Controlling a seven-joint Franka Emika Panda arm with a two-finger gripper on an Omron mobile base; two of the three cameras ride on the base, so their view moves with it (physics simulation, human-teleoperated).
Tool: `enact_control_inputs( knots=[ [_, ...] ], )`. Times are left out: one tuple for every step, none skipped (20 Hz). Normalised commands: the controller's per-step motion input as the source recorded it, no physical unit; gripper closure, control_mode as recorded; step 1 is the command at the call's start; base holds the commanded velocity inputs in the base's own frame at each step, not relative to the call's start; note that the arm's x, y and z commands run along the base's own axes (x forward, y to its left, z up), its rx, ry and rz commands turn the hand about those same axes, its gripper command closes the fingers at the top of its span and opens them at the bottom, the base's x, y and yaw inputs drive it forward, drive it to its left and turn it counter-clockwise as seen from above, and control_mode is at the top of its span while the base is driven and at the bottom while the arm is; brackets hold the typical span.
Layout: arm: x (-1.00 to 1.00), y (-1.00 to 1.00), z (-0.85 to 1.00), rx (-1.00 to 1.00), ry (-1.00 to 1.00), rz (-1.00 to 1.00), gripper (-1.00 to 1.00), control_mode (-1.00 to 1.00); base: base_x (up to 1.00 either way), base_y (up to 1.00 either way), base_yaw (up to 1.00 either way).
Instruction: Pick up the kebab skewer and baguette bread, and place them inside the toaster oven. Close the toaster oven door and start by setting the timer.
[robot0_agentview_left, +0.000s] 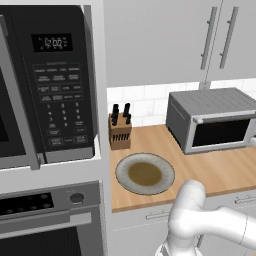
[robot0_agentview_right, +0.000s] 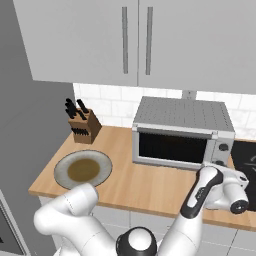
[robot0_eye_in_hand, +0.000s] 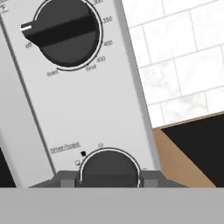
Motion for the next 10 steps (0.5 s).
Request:
enact_control_inputs(
  knots=[
    [0.00,0.00,0.00,0.20,0.00,-0.11,1.00,-1.00,0.00,0.00,0.00],
    [0.00,0.00,0.00,0.21,0.00,-0.12,1.00,-1.00,0.00,0.00,0.00],
    [0.00,0.00,0.00,0.21,0.00,-0.12,1.00,-1.00,0.00,0.00,0.00],
    [0.00,0.00,0.00,0.21,0.00,-0.12,1.00,-1.00,0.00,0.00,0.00],
    [0.00,-0.01,-0.01,0.22,0.00,-0.11,1.00,-1.00,0.00,0.00,0.00],
    [0.00,-0.04,-0.01,0.22,0.00,-0.11,1.00,-1.00,0.00,0.00,0.00],
    [0.00,-0.01,0.00,0.21,0.00,-0.11,1.00,-1.00,0.00,0.00,0.00],
    [0.00,-0.03,0.00,0.22,0.00,-0.11,1.00,-1.00,0.00,0.00,0.00],
    [0.00,-0.03,0.00,0.22,0.00,-0.11,1.00,-1.00,0.00,0.00,0.00],
    [0.00,-0.02,0.00,0.22,0.00,-0.11,1.00,-1.00,0.00,0.00,0.00]
  ],
)
